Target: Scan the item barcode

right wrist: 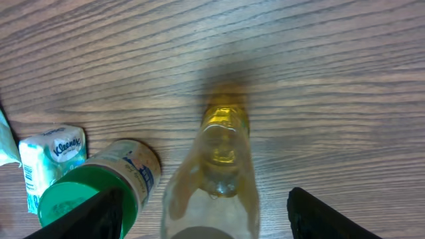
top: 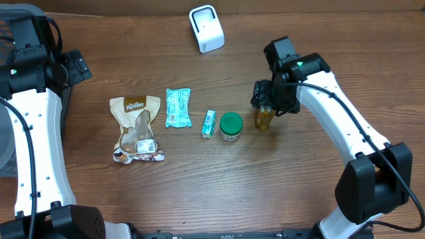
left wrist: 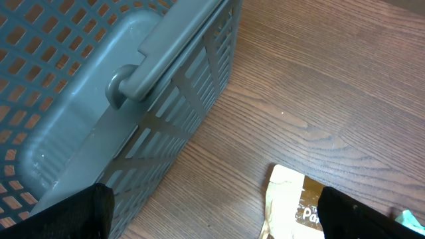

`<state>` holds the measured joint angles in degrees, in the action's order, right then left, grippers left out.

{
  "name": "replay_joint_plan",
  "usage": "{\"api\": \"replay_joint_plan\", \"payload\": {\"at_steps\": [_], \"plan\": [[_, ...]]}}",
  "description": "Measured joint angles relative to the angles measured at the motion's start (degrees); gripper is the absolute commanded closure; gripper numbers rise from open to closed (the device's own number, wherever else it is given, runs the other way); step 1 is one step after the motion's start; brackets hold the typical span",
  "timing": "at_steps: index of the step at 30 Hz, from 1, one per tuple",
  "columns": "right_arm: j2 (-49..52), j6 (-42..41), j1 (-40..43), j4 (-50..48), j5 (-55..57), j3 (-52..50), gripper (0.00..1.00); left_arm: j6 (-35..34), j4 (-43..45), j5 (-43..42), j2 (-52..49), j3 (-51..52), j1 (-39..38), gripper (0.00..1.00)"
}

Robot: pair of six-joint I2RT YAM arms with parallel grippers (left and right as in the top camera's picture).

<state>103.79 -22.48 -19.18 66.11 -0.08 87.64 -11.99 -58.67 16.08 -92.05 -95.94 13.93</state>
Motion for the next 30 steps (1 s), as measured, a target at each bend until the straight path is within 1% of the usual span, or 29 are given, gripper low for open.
{"api": "replay_joint_plan", "payload": {"at_steps": [13, 17, 22, 24, 30], "plan": [[0.0, 0.0, -1.11, -0.09, 2.03, -1.57, 0.3, 0.0, -0.02, 0.0, 0.0, 0.0, 0.0, 0.0], [0.0, 0.0, -1.11, 0.33, 2.03, -1.57, 0.36, 0.0, -0.02, 0.0, 0.0, 0.0, -0.02, 0.0], [0.0, 0.02, -1.11, 0.59, 2.08, -1.57, 0.38, 0.0, 0.0, 0.0, 0.0, 0.0, -0.02, 0.0], [0.0, 0.02, -1.11, 0.61, 2.12, -1.57, 0.42, 0.0, 0.0, 0.0, 0.0, 0.0, -0.02, 0.0], [0.0, 0.02, -1.11, 0.74, 2.27, -1.57, 0.43, 0.0, 0.0, 0.0, 0.0, 0.0, -0.02, 0.0]]}}
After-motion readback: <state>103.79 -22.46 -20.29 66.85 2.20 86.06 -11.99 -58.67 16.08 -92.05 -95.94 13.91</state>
